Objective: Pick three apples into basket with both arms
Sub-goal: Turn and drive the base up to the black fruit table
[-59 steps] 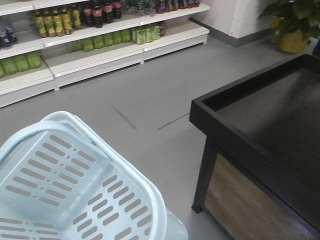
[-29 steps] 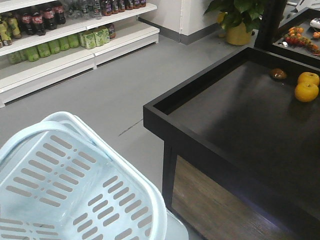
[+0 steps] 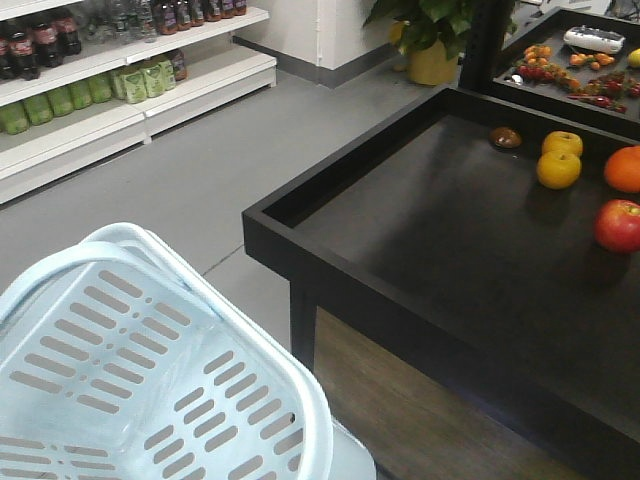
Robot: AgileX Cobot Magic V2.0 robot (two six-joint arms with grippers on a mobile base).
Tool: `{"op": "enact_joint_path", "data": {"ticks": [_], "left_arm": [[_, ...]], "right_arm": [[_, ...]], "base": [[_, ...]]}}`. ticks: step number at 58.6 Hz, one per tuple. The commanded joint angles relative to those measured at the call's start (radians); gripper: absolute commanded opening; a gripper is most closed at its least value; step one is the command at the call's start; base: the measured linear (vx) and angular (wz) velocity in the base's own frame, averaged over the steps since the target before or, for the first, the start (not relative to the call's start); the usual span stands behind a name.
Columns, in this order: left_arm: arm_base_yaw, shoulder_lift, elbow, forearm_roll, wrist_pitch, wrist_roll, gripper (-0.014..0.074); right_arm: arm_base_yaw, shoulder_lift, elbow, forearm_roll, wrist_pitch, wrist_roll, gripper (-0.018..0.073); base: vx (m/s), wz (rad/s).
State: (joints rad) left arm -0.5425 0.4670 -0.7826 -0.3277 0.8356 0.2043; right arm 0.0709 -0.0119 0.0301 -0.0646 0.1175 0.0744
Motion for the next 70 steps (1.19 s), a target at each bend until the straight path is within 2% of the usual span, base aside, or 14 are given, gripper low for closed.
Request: {"op": "enact_joint_path", "data": {"ticks": [1,44,70], "left_arm": [[-0.002,0.006,-0.027,-0.025,-0.097,-0.011,-0.0006],[-0.002,0.006,-0.027,-0.025,-0.097,-0.011,-0.0006],[-0.002,0.006,-0.027,-0.025,-0.097,-0.011,-0.0006]], "right_arm": [[-0.004,-0.011,0.011,-0.008,-0.071,-0.007,-0.0009],[-0.004,-0.011,0.011,-0.008,-0.071,-0.007,-0.0009],[-0.004,-0.011,0.011,-0.008,-0.071,-0.007,-0.0009]], "base": [[-0.03,-0.32],[-0.05,-0.37],[-0.04,-0.19]]}}
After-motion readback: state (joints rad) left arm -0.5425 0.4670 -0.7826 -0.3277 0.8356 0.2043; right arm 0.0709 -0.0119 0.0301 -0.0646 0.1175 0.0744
